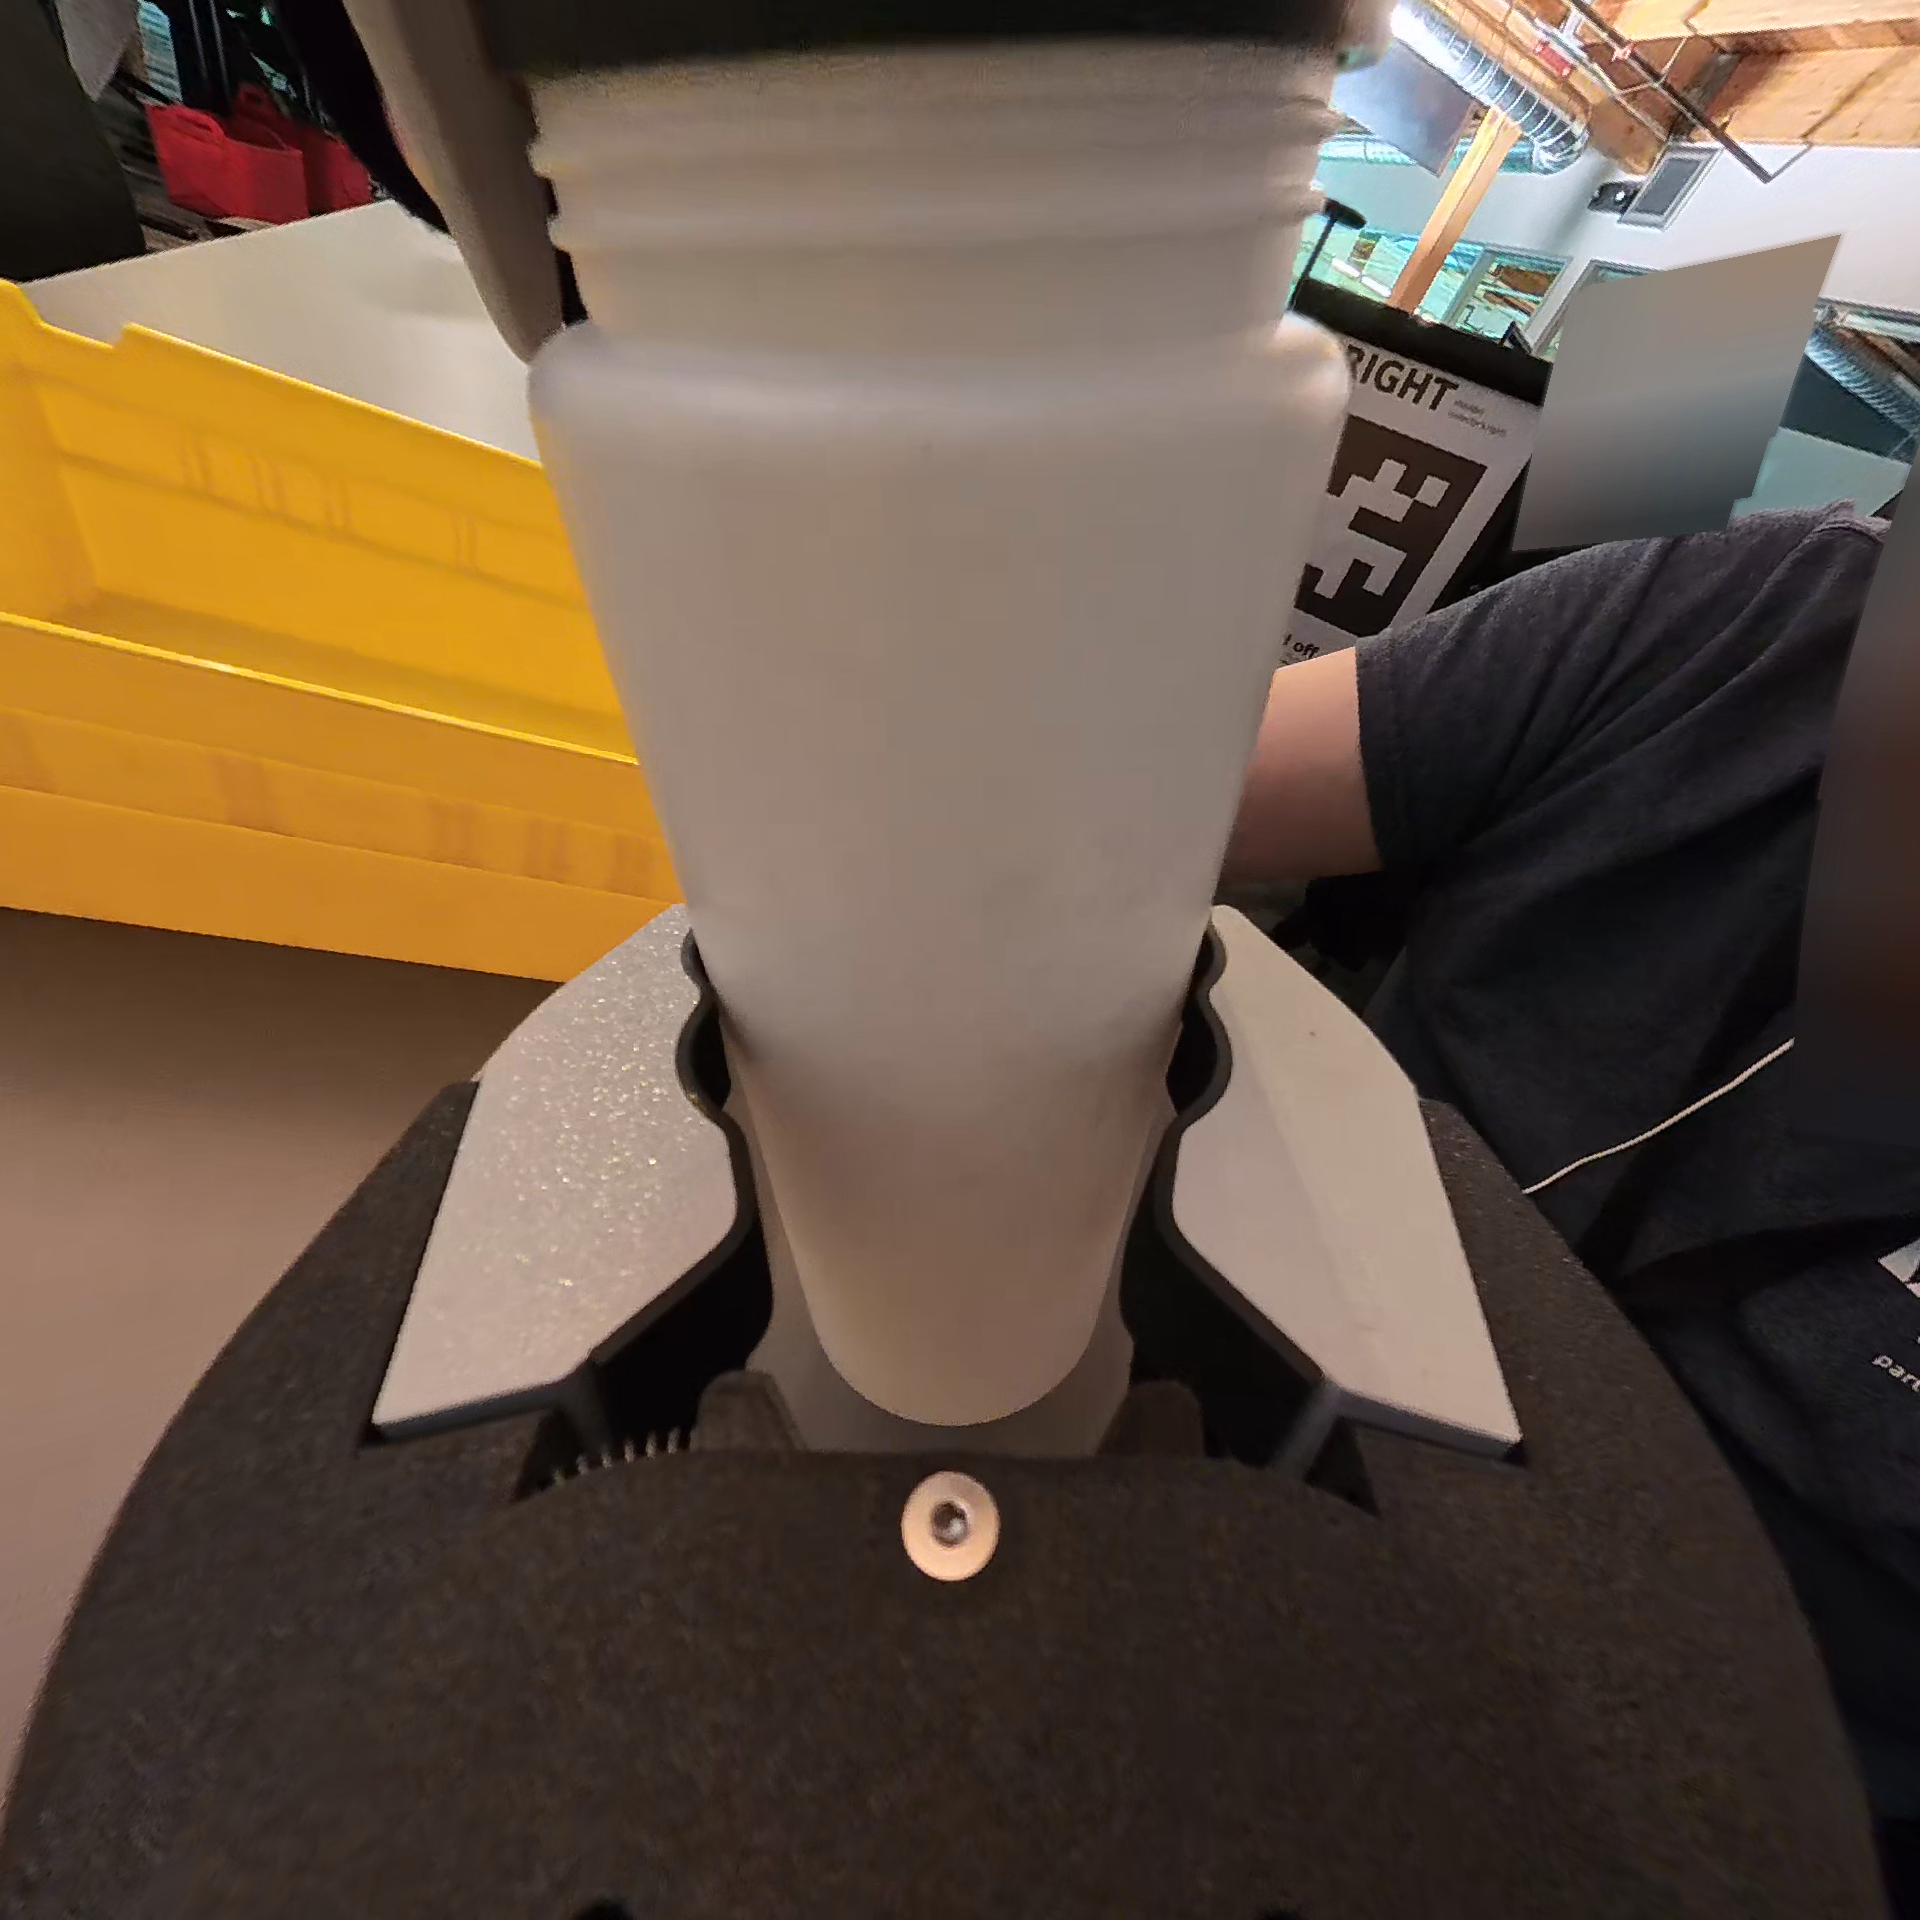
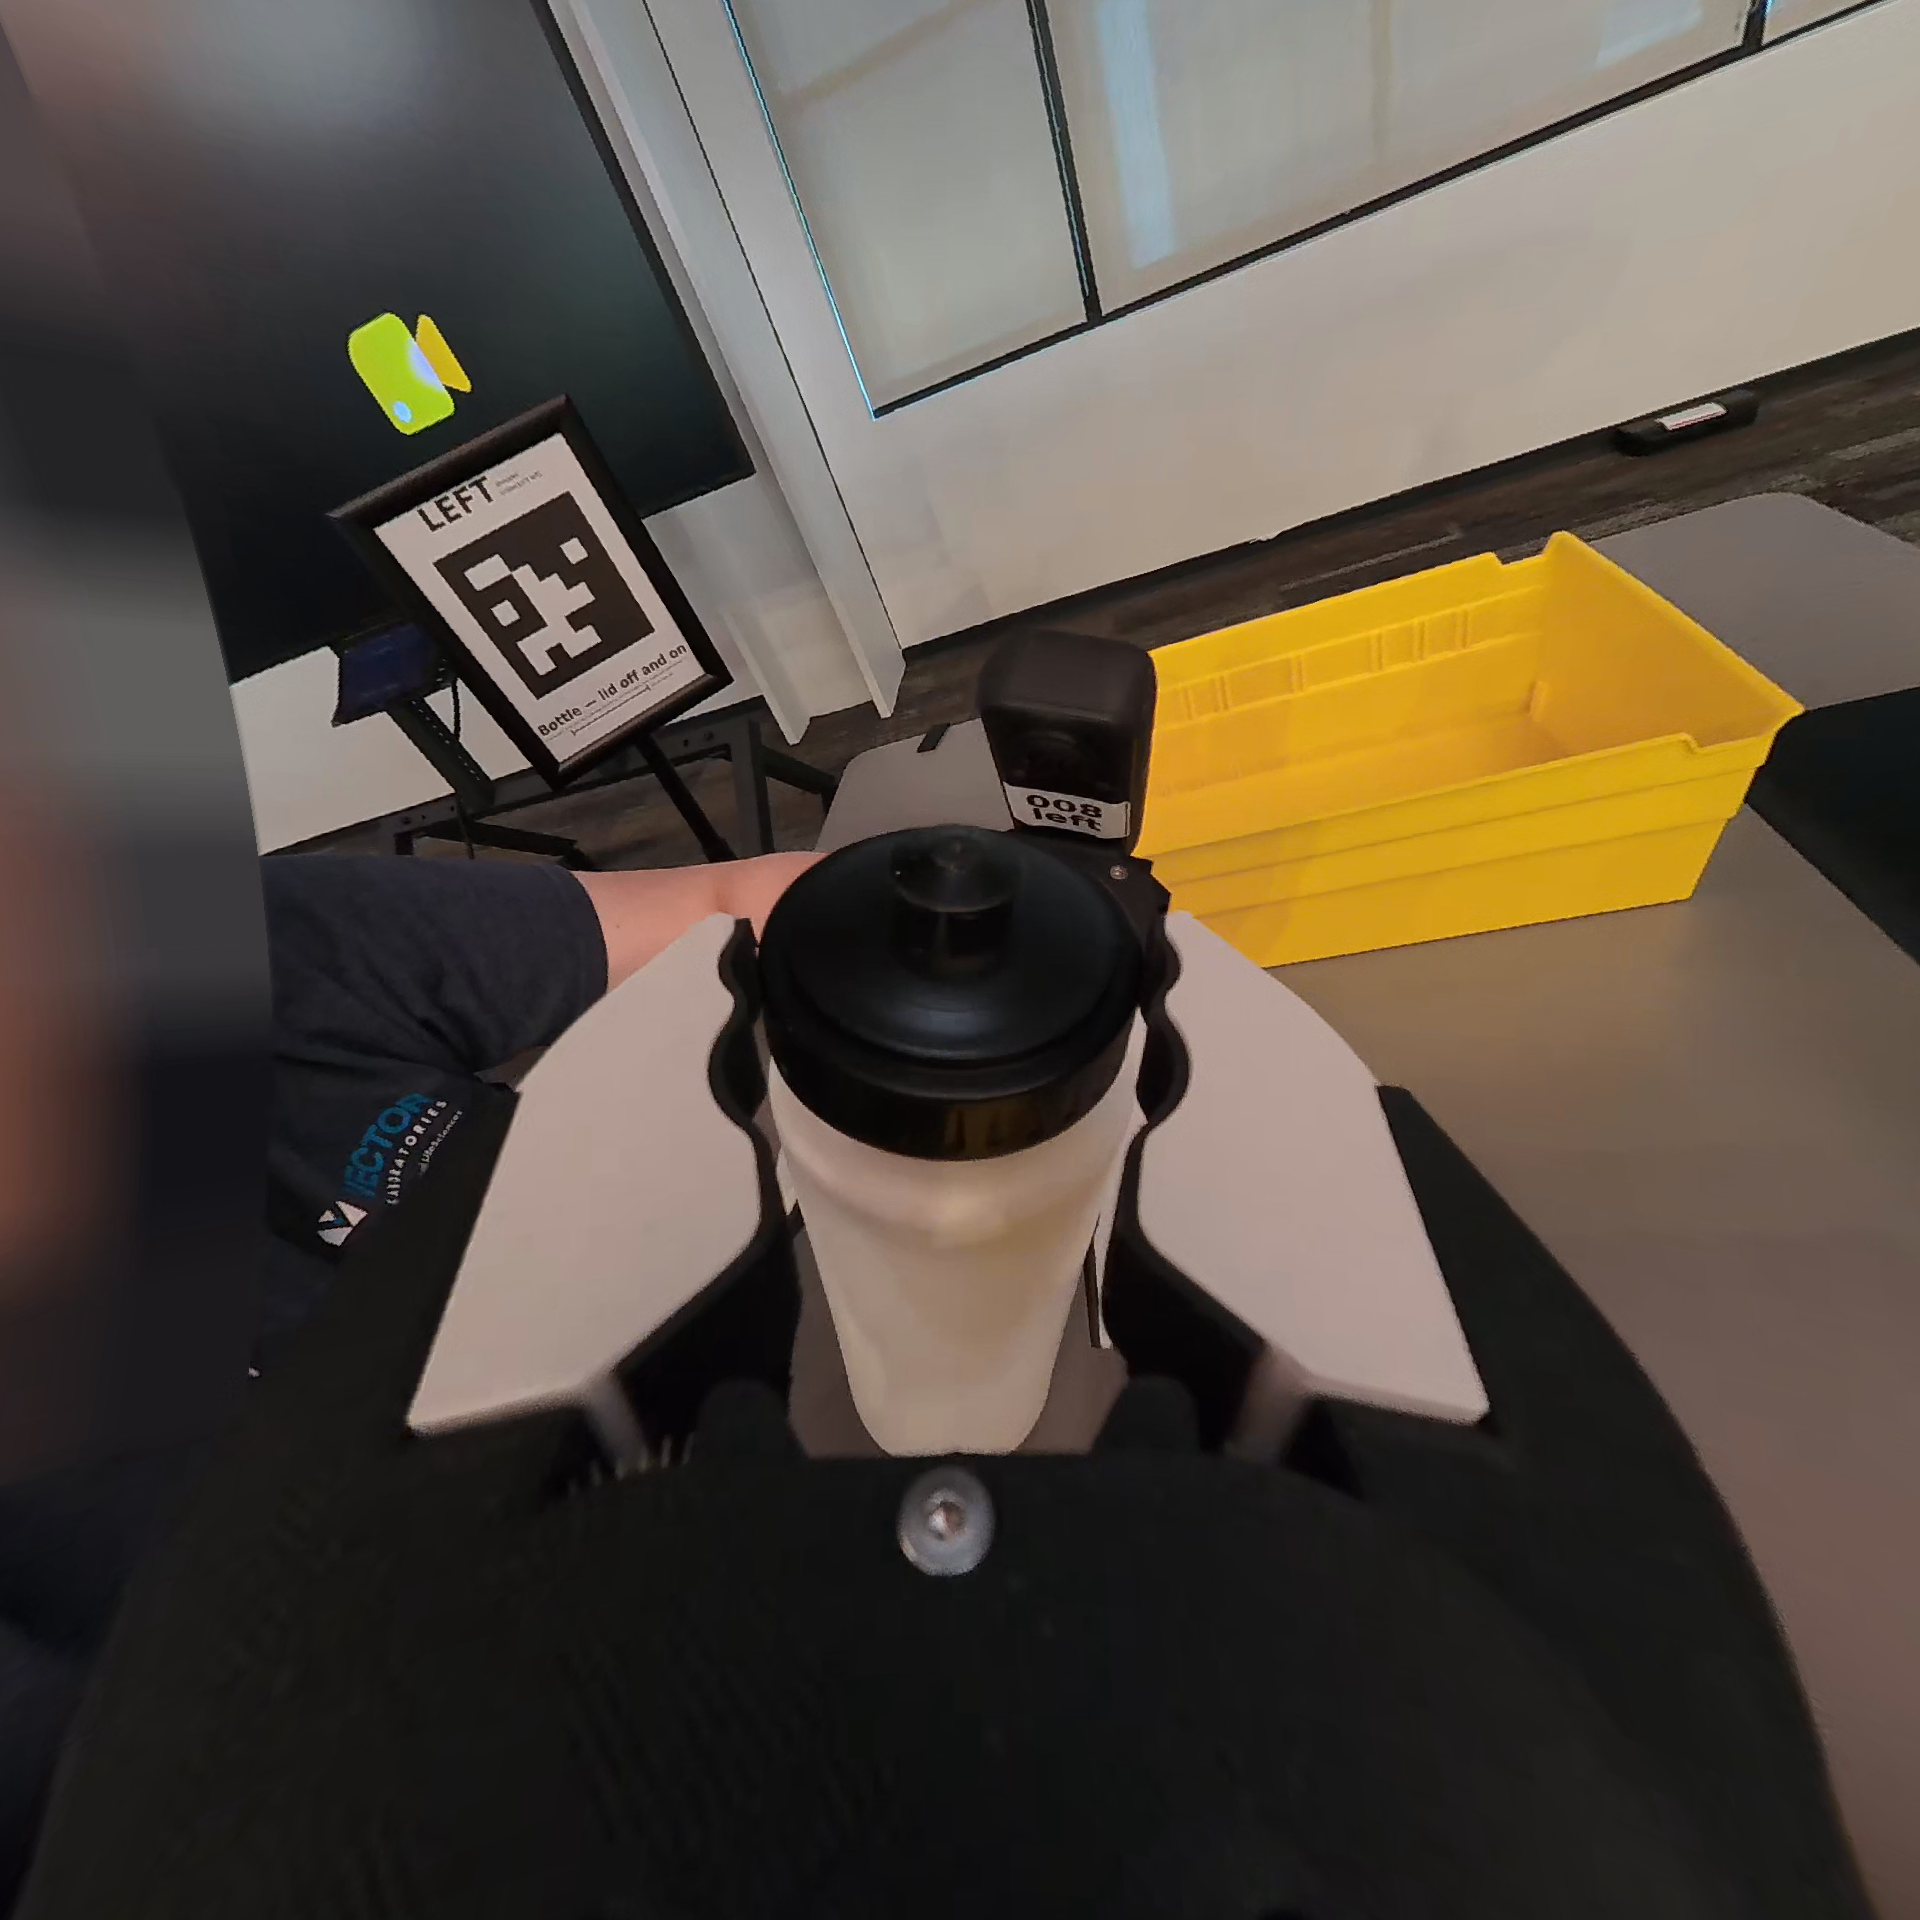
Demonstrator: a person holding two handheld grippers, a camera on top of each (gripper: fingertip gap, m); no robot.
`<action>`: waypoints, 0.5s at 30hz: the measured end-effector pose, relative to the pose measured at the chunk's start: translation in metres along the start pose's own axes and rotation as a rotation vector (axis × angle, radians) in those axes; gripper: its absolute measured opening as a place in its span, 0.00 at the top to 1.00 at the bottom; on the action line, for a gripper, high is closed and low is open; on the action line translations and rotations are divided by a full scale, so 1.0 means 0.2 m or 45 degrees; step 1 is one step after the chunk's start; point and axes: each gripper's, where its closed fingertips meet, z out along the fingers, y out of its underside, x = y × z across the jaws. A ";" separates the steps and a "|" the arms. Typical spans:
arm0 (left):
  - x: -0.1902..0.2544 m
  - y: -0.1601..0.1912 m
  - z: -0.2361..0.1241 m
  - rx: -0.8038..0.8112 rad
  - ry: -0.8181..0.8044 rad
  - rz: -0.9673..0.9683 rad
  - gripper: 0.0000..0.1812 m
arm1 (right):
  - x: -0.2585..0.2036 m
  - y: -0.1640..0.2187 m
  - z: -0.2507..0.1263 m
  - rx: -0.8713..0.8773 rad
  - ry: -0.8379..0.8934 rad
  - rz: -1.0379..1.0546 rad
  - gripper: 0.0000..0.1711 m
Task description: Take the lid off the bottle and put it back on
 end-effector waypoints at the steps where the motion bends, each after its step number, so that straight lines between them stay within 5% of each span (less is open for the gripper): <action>1: 0.00 0.00 0.00 0.000 -0.002 0.001 0.53 | 0.00 0.00 0.00 -0.002 0.006 -0.001 0.58; 15: -0.11 0.04 -0.01 -0.056 -0.194 0.110 0.53 | 0.04 0.04 0.02 -0.058 0.049 -0.065 0.58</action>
